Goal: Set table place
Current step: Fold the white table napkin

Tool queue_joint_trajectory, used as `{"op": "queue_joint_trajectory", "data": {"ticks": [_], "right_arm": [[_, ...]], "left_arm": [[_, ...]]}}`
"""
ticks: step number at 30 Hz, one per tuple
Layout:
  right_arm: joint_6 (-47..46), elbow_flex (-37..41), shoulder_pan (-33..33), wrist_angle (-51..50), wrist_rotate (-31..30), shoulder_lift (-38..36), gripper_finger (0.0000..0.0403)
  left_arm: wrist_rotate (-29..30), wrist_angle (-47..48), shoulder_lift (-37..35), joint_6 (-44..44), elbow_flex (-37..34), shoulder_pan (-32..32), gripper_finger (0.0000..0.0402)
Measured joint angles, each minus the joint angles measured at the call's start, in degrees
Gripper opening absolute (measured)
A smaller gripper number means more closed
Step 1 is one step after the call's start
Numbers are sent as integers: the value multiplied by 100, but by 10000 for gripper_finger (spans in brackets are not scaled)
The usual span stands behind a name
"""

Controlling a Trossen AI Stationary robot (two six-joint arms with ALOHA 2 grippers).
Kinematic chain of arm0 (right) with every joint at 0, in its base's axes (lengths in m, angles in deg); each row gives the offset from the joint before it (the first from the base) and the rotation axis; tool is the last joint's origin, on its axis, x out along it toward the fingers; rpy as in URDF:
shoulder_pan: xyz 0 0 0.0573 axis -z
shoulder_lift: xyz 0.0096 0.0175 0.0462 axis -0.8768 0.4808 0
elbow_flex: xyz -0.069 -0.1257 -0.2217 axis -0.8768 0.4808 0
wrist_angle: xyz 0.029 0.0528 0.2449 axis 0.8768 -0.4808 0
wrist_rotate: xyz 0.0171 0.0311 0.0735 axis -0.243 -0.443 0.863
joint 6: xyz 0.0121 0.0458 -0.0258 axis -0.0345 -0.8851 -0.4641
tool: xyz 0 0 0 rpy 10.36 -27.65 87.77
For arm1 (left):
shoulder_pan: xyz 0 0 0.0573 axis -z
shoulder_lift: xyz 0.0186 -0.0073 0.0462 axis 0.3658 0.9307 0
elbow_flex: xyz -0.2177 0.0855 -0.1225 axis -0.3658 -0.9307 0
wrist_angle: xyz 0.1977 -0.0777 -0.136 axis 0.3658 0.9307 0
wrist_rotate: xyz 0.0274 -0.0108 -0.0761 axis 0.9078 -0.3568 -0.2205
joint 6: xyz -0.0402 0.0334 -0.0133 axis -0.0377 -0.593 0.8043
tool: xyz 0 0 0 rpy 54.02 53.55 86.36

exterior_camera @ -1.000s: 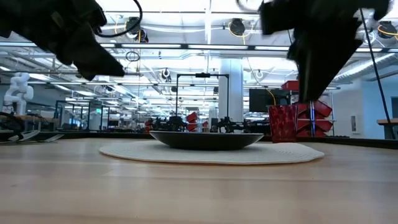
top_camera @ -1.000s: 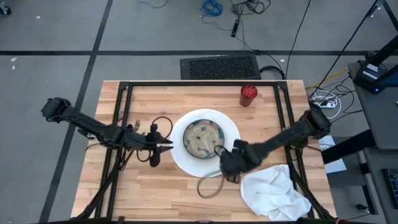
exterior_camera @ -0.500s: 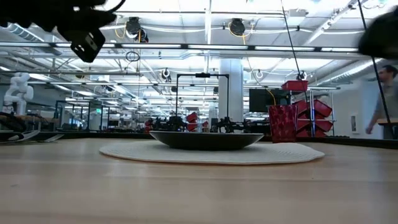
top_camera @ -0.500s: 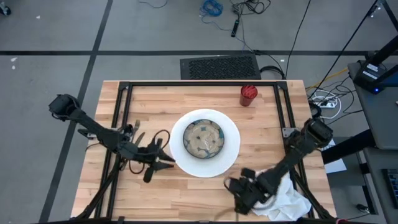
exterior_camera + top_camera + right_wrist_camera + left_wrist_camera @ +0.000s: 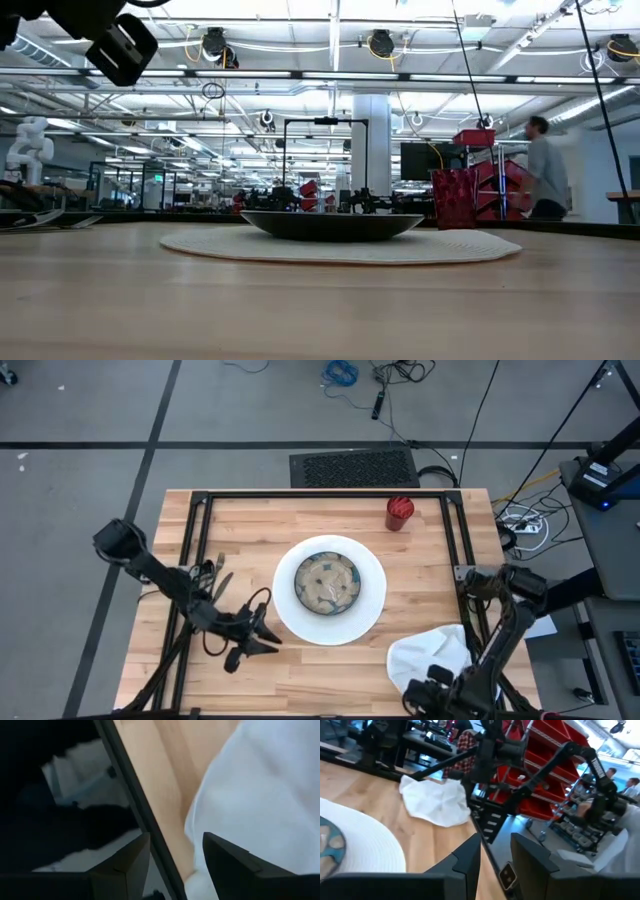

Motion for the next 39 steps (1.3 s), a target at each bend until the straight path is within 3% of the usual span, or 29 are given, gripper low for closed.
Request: {"op": "queue_joint_trajectory", "data": {"ticks": [8, 18, 23, 29, 33, 39], "right_arm": [[-158, -337, -144, -615, 78, 542, 169], [-125, -340, -144, -667, 218, 870, 162], [-131, -338, -131, -789, 209, 870, 116], [80, -337, -126, -824, 239, 680, 12], [127, -401, -24, -1425, 323, 417, 1], [690, -1214, 286, -3104, -657, 65, 0]], "left_arm": [[131, -48, 286, 134, 193, 90, 93], [166, 20, 297, -57, 214, 88, 93], [173, 39, 300, -184, 214, 81, 93], [256, 68, 300, -368, 214, 77, 93], [569, 66, 300, -568, 214, 72, 93], [1110, 58, 298, -618, 214, -210, 93]]}}
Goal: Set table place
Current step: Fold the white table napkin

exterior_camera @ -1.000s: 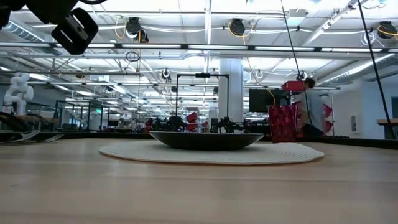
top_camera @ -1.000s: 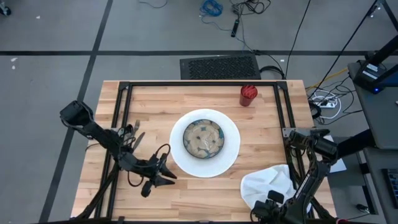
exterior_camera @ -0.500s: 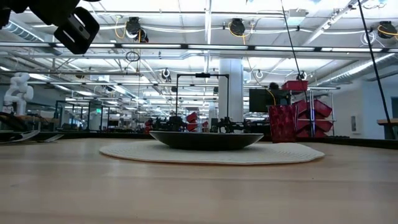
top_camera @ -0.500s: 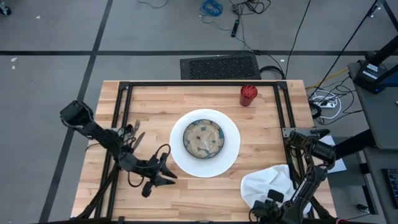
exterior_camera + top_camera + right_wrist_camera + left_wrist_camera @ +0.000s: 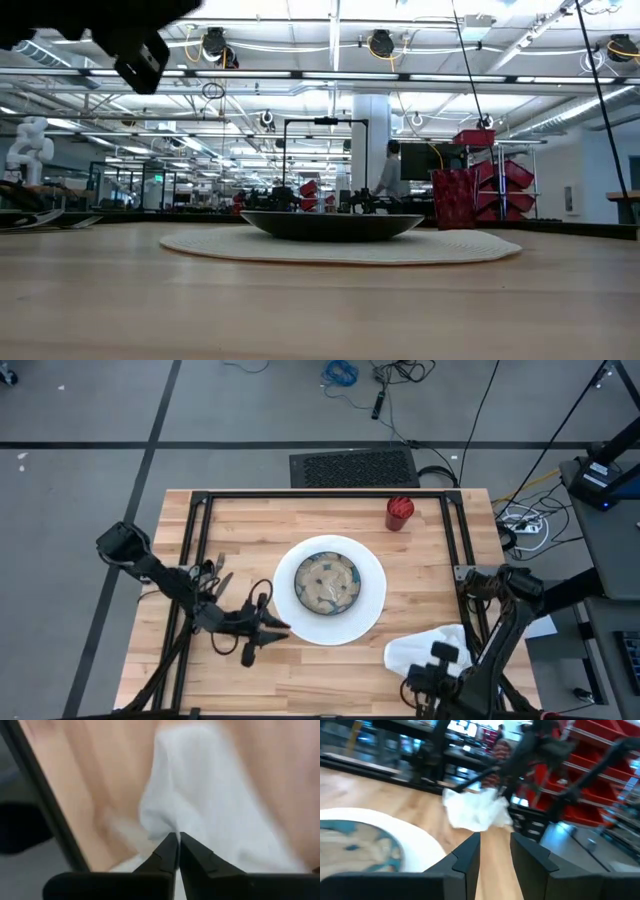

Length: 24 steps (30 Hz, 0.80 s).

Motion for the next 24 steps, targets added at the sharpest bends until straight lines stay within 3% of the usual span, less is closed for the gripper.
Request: {"op": "queue_joint_trajectory", "data": {"ticks": [4, 7, 14, 24], "right_arm": [[521, -559, 243, -741, -847, -132, 0], [939, -971, 407, -1124, -1143, -155, 0], [1540, -1727, 421, -1318, -699, -194, 0], [473, -2021, -73, -1326, -625, -828, 0]], "left_arm": [[-6, -24, 84, -39, 169, -345, 93], [-161, 5, 346, -328, 504, -549, 93], [-593, 146, 1618, -1008, 1786, -986, 93], [-1895, 350, 3528, -1382, 4002, -1692, 95]]}}
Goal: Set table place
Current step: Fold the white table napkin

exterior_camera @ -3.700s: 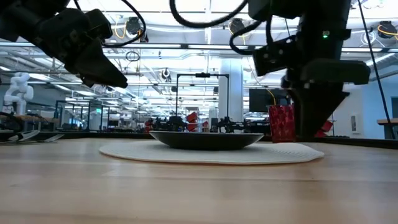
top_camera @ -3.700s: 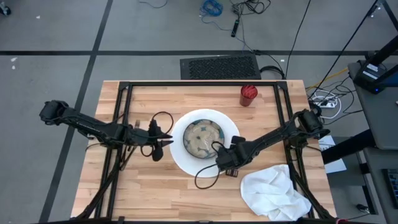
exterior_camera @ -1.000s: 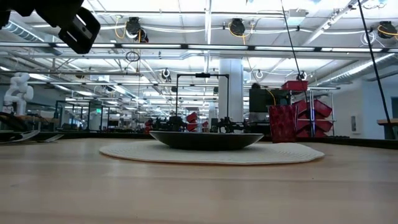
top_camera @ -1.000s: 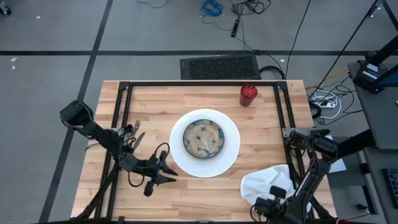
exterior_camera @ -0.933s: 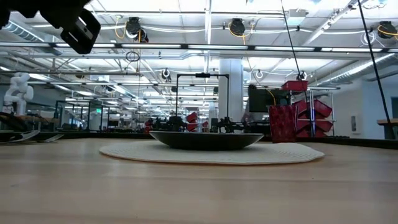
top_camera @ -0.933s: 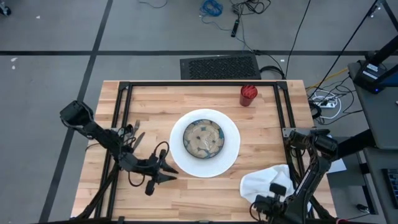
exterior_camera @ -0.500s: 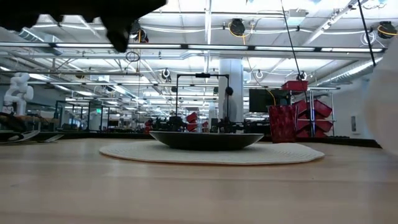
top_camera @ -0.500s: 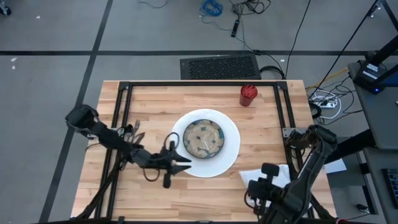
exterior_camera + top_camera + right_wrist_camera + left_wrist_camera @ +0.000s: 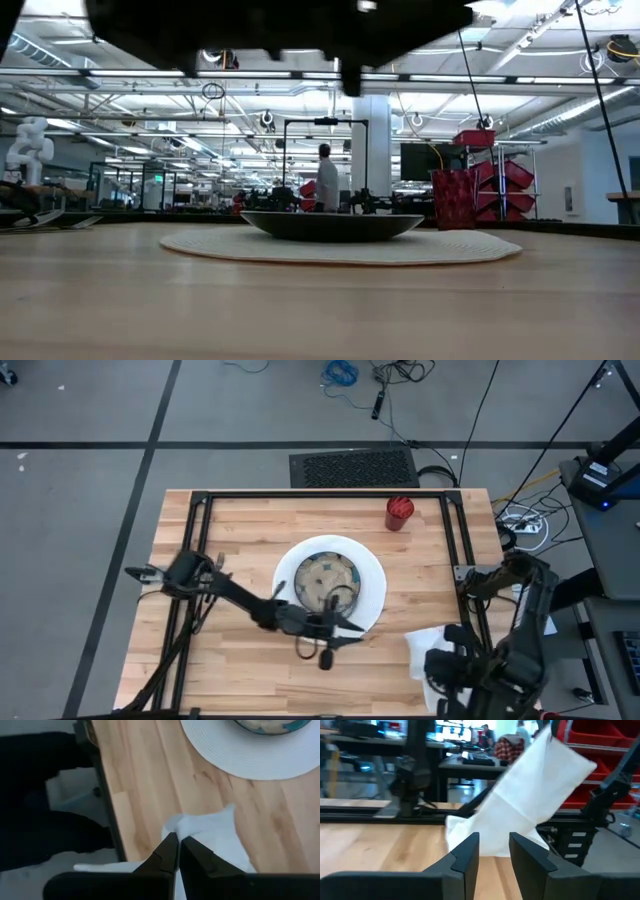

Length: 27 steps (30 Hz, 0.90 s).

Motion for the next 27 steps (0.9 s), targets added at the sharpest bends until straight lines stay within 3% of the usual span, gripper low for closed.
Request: {"op": "queue_joint_trajectory", "data": {"ticks": [5, 9, 13, 16, 27], "right_arm": [[-308, 0, -230, 2, -303, -114, 0], [-387, 0, -289, 4, -316, -106, 0], [-356, 2, -290, 17, -301, -85, 0], [-229, 2, -288, 41, -311, -85, 0], [359, 4, -227, 306, -644, -83, 0]], "left_arm": [[-436, 293, 910, -6, 1062, -214, 130], [-426, 395, 1482, -133, 1878, -334, 179], [-263, 1265, 1799, 49, 2554, -485, 216], [-262, 1765, 1966, 169, 2938, -591, 225], [-597, 1658, 2443, -131, 3541, -641, 226]]}}
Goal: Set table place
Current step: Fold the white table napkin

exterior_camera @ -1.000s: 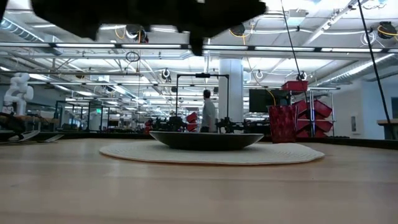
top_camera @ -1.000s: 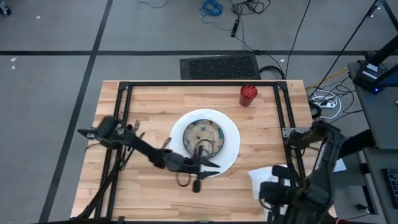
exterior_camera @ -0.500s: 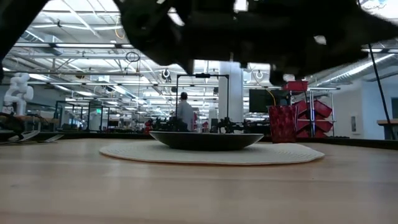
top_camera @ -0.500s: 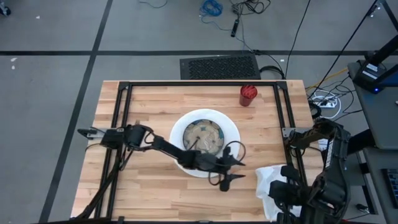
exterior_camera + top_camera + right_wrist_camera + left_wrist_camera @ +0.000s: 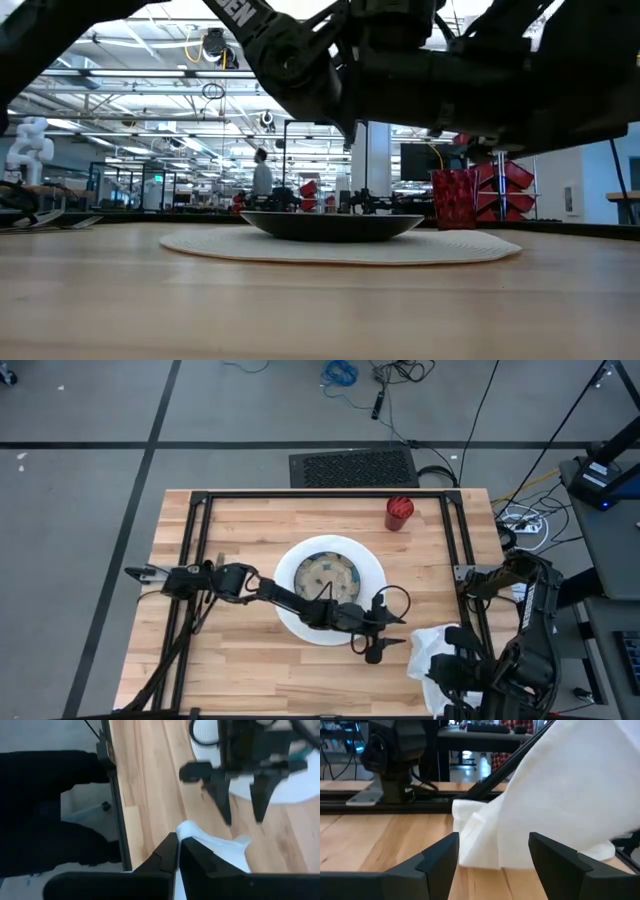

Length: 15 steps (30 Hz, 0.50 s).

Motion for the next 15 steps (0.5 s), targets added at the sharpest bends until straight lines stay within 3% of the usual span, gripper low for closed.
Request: {"op": "queue_joint_trajectory", "data": {"ticks": [7, 15], "right_arm": [[415, 0, 72, 440, -11, 0, 0], [338, 0, 22, 483, 15, 0, 0]], "left_arm": [[-13, -54, 528, 20, 662, 0, 226], [13, 391, 632, 34, 778, 10, 224]]}}
